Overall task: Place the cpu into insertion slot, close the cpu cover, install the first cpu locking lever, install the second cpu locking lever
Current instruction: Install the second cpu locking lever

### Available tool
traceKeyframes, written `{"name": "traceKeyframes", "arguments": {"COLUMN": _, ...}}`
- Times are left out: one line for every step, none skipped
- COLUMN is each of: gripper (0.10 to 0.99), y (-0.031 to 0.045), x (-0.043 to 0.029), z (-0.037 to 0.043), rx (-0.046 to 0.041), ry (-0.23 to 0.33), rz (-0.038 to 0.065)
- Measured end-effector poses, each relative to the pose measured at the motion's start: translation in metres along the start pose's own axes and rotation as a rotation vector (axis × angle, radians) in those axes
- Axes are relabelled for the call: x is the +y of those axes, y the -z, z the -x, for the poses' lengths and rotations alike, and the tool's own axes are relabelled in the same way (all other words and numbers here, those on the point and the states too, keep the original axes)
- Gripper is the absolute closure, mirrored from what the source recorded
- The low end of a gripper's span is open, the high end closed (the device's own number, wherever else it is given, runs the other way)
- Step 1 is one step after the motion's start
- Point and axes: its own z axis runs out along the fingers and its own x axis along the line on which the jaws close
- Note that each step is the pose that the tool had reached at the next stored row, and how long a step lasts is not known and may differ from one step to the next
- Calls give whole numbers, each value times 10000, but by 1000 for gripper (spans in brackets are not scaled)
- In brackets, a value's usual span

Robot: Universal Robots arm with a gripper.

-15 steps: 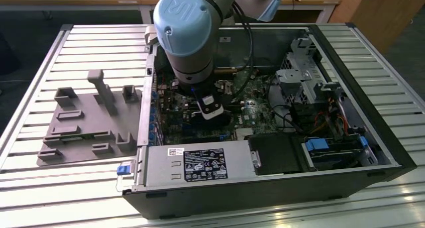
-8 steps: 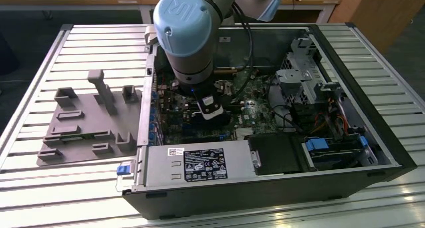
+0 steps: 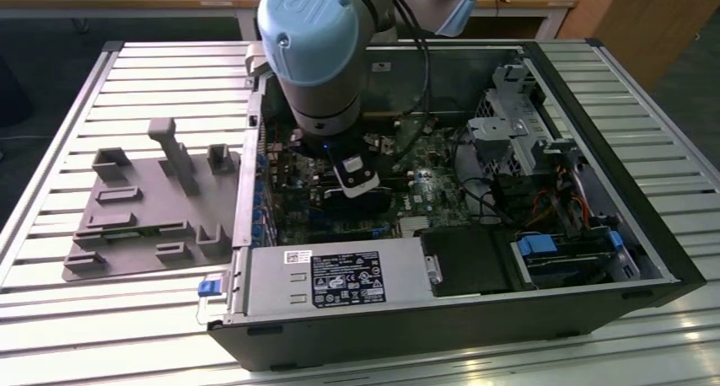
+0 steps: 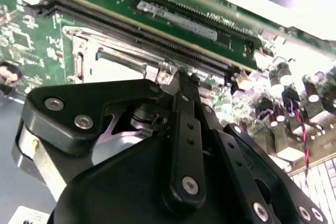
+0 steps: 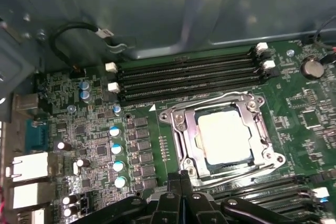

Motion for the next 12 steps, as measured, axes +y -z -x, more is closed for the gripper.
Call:
{"name": "traceKeyframes", "arguments": {"gripper": 984, "y": 23, "x": 8, "z": 1, "rx": 0, "ry": 0, "rz": -1}}
{"name": "traceKeyframes", "arguments": {"gripper": 984, "y": 47, "x": 17, "z": 2, "rx": 0, "ry": 1, "rz": -6}}
{"name": "traceKeyframes", "arguments": {"gripper": 984, "y": 70, "x": 26, "z": 4, "rx": -1, "ry": 1, "rz": -10}}
{"name": "traceKeyframes", "arguments": {"gripper": 984, "y": 93, "x": 35, "z": 5, "rx": -4, "ry": 0, "rz": -18}}
{"name": "traceKeyframes", "arguments": {"gripper": 984, "y": 114, "x": 44, "z": 7, "rx": -8, "ry": -3, "rz": -33}}
{"name": "traceKeyframes", "arguments": {"gripper": 984, "y": 136, "x": 52, "z": 8, "rx": -16, "ry": -12, "rz": -57}}
{"name": "traceKeyframes", "arguments": {"gripper": 984, "y": 150, "x": 60, "z": 9, "rx": -30, "ry": -20, "rz": -99}}
{"name": "traceKeyframes", "arguments": {"gripper": 984, "y": 154, "x": 66, "z": 9, "rx": -46, "ry": -26, "rz": -158}}
{"name": "traceKeyframes", "arguments": {"gripper": 984, "y": 153, "x": 72, "z": 8, "rx": -60, "ry": -32, "rz": -214}}
{"name": "traceKeyframes", "arguments": {"gripper": 984, "y": 151, "x": 78, "z": 8, "rx": -68, "ry": -38, "rz": -238}}
{"name": "traceKeyframes", "arguments": {"gripper": 984, "y": 148, "x": 84, "z": 16, "rx": -72, "ry": -39, "rz": -252}}
{"name": "traceKeyframes", "arguments": {"gripper": 984, "y": 145, "x": 91, "z": 30, "rx": -72, "ry": -40, "rz": -261}}
